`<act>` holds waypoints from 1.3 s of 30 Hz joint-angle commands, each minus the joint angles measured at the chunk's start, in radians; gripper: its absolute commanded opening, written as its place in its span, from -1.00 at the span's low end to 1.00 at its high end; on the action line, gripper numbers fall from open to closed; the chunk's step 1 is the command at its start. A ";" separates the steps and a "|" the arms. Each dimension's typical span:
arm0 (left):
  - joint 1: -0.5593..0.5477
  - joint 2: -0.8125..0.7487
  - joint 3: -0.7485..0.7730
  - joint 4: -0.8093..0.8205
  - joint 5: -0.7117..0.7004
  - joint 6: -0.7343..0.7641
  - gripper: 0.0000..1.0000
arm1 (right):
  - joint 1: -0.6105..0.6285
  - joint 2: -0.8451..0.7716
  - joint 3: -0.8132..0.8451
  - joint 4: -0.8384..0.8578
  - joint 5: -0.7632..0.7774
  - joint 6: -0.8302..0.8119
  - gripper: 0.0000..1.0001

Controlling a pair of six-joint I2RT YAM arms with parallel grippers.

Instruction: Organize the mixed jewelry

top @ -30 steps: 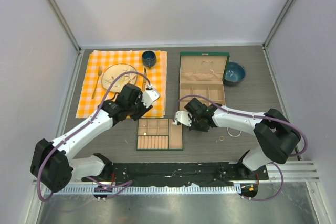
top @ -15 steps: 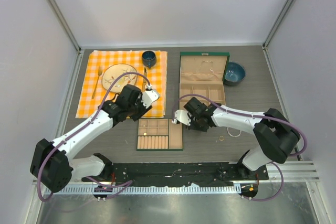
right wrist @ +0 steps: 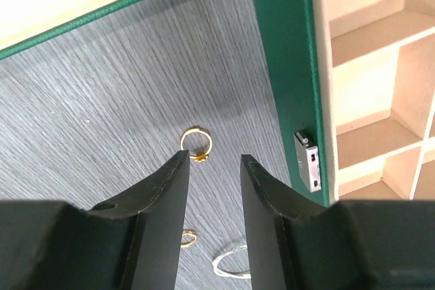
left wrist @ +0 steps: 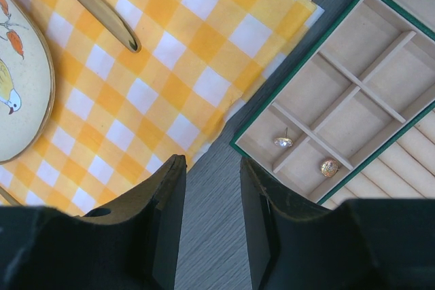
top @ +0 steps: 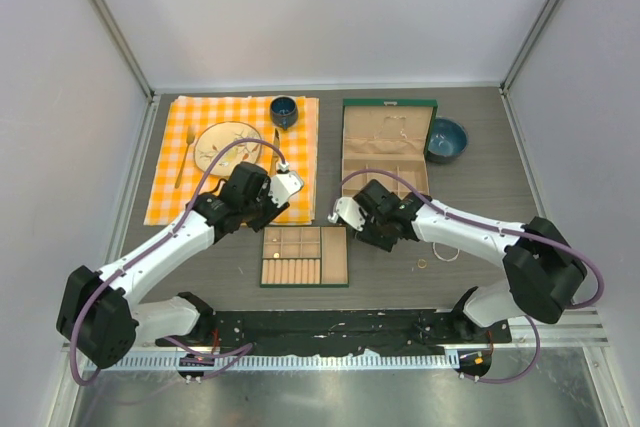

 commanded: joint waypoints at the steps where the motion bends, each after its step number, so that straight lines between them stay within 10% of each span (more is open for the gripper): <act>1: -0.003 -0.017 0.001 0.039 -0.002 0.003 -0.17 | 0.006 -0.029 0.011 -0.012 0.062 0.091 -0.15; 39: -0.003 0.005 0.001 0.042 0.000 -0.003 -0.17 | -0.148 0.036 0.052 -0.060 -0.127 0.231 -0.24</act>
